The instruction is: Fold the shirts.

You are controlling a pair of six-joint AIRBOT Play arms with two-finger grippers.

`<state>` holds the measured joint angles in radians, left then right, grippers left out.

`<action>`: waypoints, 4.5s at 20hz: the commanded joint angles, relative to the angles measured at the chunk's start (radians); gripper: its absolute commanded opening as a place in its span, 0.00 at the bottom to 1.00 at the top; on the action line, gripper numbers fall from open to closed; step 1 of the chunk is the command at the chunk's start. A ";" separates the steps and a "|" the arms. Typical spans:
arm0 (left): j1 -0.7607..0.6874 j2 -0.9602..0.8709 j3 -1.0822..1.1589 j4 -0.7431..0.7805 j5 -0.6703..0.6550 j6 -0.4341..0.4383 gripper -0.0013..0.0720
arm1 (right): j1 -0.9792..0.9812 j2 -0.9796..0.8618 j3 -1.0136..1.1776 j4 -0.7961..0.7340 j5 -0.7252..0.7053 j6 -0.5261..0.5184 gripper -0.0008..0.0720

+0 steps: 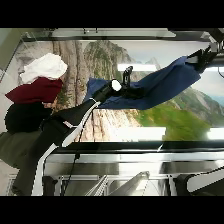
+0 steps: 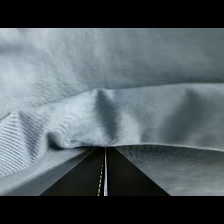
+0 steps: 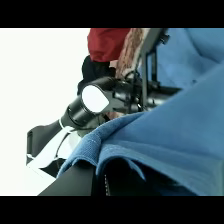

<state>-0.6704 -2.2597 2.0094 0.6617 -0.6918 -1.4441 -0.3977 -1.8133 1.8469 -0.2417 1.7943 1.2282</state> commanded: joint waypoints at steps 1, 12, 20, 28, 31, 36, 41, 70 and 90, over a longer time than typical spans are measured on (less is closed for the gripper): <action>0.005 -0.017 0.078 -0.010 -0.077 -0.005 0.02 | 0.028 0.000 0.000 0.003 -0.008 0.003 0.04; 0.584 0.482 0.036 -0.009 -0.846 0.085 0.02 | 0.467 -0.050 0.000 -0.105 -0.573 0.022 0.04; 0.878 0.704 -0.174 -0.010 -0.766 0.219 0.04 | 0.869 -0.317 0.000 -0.019 -1.010 -0.061 0.79; 0.893 0.720 -0.262 -0.010 -0.765 0.278 0.04 | 0.702 -0.194 0.005 0.122 -0.677 -0.170 0.04; 0.893 0.720 -0.262 -0.010 -0.765 0.285 0.04 | 0.584 -0.135 0.005 0.122 -0.540 -0.107 0.04; 0.893 0.720 -0.262 -0.009 -0.792 0.285 0.04 | 0.438 -0.044 0.003 -0.265 -0.337 0.124 0.03; 0.893 0.720 -0.263 -0.009 -0.827 0.284 0.04 | 0.428 0.061 -0.122 -0.814 -0.384 0.256 0.04; 0.833 0.720 -0.262 -0.006 -0.802 0.213 0.04 | 0.469 -0.233 -0.181 -0.367 -0.561 0.043 0.03; 0.747 0.718 -0.263 0.002 -0.815 0.214 0.04 | -0.653 0.108 -0.261 -0.564 -0.573 0.287 0.03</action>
<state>0.1097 -1.5402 1.7470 0.6621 -1.5166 -1.2312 -0.8932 -1.7374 1.6463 -0.7891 1.2476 1.4929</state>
